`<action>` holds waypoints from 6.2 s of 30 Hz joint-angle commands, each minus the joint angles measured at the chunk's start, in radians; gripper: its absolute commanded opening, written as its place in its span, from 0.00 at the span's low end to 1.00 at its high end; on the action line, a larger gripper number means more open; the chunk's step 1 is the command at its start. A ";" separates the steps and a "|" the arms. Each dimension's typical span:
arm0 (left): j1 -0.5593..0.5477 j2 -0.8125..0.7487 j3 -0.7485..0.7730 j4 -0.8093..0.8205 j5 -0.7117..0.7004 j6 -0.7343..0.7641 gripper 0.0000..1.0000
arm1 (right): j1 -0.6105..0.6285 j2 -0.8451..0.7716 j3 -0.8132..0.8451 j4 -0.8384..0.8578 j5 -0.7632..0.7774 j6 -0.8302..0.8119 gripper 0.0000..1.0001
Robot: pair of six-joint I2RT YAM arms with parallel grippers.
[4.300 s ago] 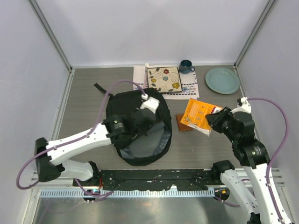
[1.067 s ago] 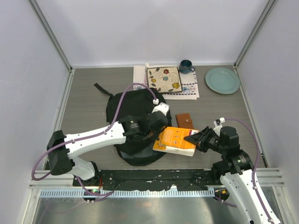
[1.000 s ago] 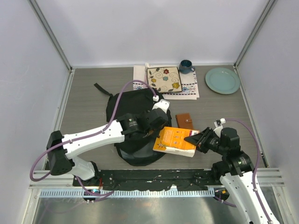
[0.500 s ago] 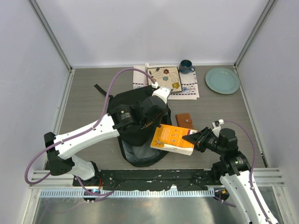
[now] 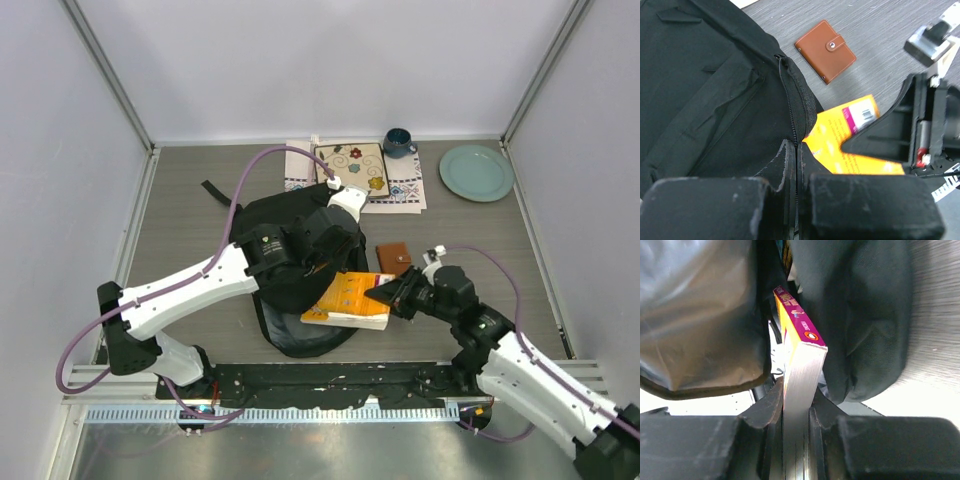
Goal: Pack the student bag
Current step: Place the book in the student bag, then zip the student bag at the center of the board.
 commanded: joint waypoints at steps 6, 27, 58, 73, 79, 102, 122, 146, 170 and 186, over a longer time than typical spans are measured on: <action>-0.002 -0.027 0.055 0.059 0.003 -0.007 0.00 | 0.405 0.353 0.129 0.556 0.521 0.053 0.00; 0.018 -0.104 0.032 0.062 0.070 -0.027 0.00 | 0.554 0.903 0.269 1.026 1.339 0.141 0.00; 0.091 -0.167 -0.065 0.098 0.128 -0.045 0.00 | 0.641 0.859 0.160 0.808 1.089 0.068 0.70; 0.096 -0.182 -0.074 0.100 0.135 -0.062 0.00 | 0.621 1.065 0.292 0.923 1.010 0.029 0.11; 0.096 -0.181 -0.071 0.100 0.136 -0.065 0.00 | 0.531 1.175 0.361 0.990 0.852 0.032 0.05; 0.099 -0.191 -0.151 0.128 0.174 -0.090 0.00 | 0.587 0.221 0.105 -0.038 0.969 -0.099 0.47; 0.099 -0.185 -0.255 0.187 0.239 -0.114 0.00 | 0.601 0.364 0.151 -0.004 0.818 -0.150 0.00; 0.060 -0.263 -0.499 0.293 0.462 -0.197 0.86 | 0.603 0.062 0.177 -0.423 0.890 0.019 0.43; 0.111 -0.590 -0.680 -0.092 -0.085 -0.424 1.00 | 0.606 0.350 0.137 -0.016 0.738 0.042 0.68; 0.130 -0.650 -0.720 -0.084 -0.080 -0.441 0.99 | 0.241 0.360 0.152 -0.004 0.634 -0.330 0.00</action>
